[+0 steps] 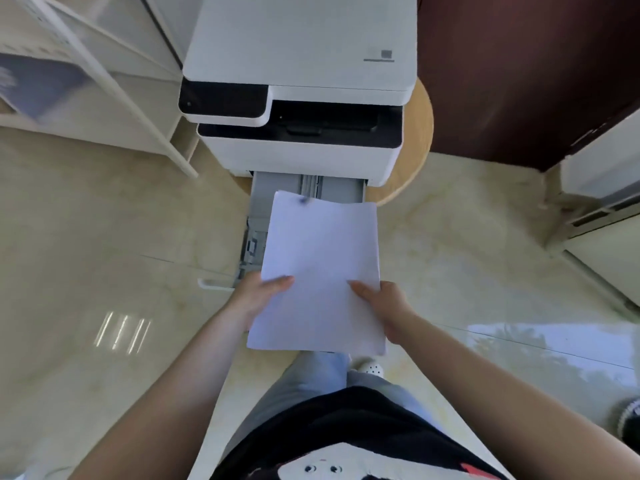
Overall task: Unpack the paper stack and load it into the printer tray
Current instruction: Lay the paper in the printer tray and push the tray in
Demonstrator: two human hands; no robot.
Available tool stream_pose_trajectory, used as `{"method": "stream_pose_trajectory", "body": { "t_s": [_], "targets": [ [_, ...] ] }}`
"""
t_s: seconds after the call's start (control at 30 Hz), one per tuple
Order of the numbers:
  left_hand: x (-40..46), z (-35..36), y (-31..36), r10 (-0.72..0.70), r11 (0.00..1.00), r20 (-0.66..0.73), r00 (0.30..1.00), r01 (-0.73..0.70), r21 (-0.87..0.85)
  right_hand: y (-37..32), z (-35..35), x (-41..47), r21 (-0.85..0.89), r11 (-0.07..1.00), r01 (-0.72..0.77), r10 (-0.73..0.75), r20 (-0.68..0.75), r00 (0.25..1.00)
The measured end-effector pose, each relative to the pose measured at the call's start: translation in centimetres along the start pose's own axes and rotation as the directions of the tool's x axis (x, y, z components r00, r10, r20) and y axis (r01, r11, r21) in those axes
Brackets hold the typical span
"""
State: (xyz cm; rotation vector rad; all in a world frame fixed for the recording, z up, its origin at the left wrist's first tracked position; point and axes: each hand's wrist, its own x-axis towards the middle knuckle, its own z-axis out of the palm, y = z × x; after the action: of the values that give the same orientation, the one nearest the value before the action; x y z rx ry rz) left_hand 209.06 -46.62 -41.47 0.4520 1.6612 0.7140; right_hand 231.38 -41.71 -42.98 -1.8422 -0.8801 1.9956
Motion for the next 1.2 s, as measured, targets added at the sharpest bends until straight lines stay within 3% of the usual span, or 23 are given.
{"method": "stream_pose_trajectory", "body": {
  "t_s": [0.2, 0.43, 0.73, 1.07, 1.2],
  "targets": [
    [4.0, -2.5, 1.1, -0.039, 0.998, -0.006, 0.999, 0.039, -0.047, -2.7, 2.3, 2.5, 0.000, 1.000, -0.012, 0.012, 0.006, 1.000],
    [8.7, -4.3, 2.7, -0.078, 0.997, 0.021, 0.997, 0.078, -0.018, -2.8, 4.2, 5.8, -0.025, 1.000, -0.011, 0.008, -0.098, 0.995],
    [13.5, -4.6, 4.5, 0.054, 0.993, -0.067, 0.996, -0.047, 0.109, -4.5, 6.3, 9.6, 0.012, 1.000, 0.017, -0.014, -0.210, 0.978],
    [15.6, -3.3, 3.5, 0.029, 0.953, -0.184, 0.982, 0.028, 0.301, -3.5, 7.3, 10.5, 0.009, 1.000, -0.010, 0.013, -0.340, 0.940],
    [15.9, -2.9, 3.3, 0.108, 0.951, -0.235, 0.966, -0.032, 0.307, -3.7, 7.2, 10.9, 0.005, 1.000, 0.008, -0.005, -0.369, 0.929]
  ]
}}
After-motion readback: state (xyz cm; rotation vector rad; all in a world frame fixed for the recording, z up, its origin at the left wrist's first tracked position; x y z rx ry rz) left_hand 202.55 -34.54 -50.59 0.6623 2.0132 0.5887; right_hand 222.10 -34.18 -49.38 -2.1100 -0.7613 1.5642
